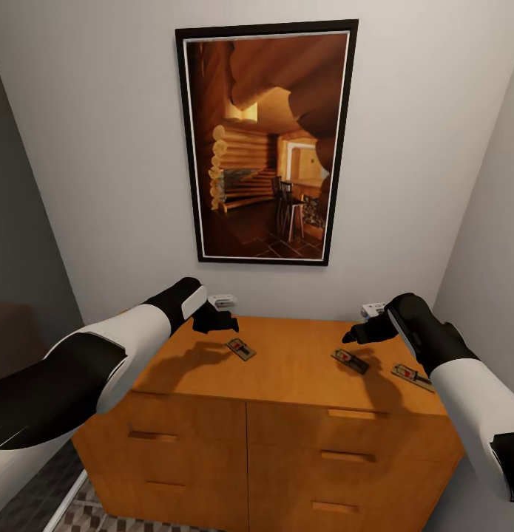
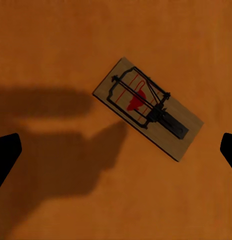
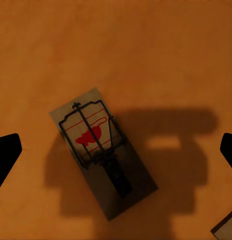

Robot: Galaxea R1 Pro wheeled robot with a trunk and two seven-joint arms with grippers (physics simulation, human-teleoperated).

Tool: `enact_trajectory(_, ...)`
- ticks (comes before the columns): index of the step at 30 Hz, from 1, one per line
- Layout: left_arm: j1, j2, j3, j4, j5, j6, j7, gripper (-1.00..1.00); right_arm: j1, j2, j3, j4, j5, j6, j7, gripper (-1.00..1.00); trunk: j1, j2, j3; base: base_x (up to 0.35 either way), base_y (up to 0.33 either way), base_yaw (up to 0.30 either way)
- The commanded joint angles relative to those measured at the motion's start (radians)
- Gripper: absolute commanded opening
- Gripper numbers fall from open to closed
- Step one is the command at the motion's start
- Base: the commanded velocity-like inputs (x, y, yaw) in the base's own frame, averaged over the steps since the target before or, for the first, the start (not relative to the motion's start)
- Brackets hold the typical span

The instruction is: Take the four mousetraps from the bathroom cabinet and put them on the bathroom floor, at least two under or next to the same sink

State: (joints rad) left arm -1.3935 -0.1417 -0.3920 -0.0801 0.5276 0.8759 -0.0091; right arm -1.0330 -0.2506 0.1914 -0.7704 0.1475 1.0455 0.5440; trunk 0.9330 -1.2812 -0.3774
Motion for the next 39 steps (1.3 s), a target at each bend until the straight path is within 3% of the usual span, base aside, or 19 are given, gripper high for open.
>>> enact_trajectory(1,-0.001,0.000,-0.008,-0.001,0.006,0.003,-0.001,1.00,-0.001,-0.001,0.003,-0.001,0.010,0.002,0.009,1.00,0.000,-0.001,-0.001,0.000,0.000,0.000)
enact_trajectory(25,-0.001,-0.002,-0.008,-0.004,0.004,0.000,-0.002,1.00,-0.001,0.004,0.007,0.010,0.012,0.002,0.007,1.00,0.000,-0.001,-0.001,0.000,0.000,0.000)
enact_trajectory(39,-0.001,-0.007,-0.008,-0.004,0.005,-0.001,-0.003,1.00,-0.001,0.013,0.004,0.148,0.016,0.002,0.002,1.00,0.000,-0.001,-0.001,0.000,0.000,0.000)
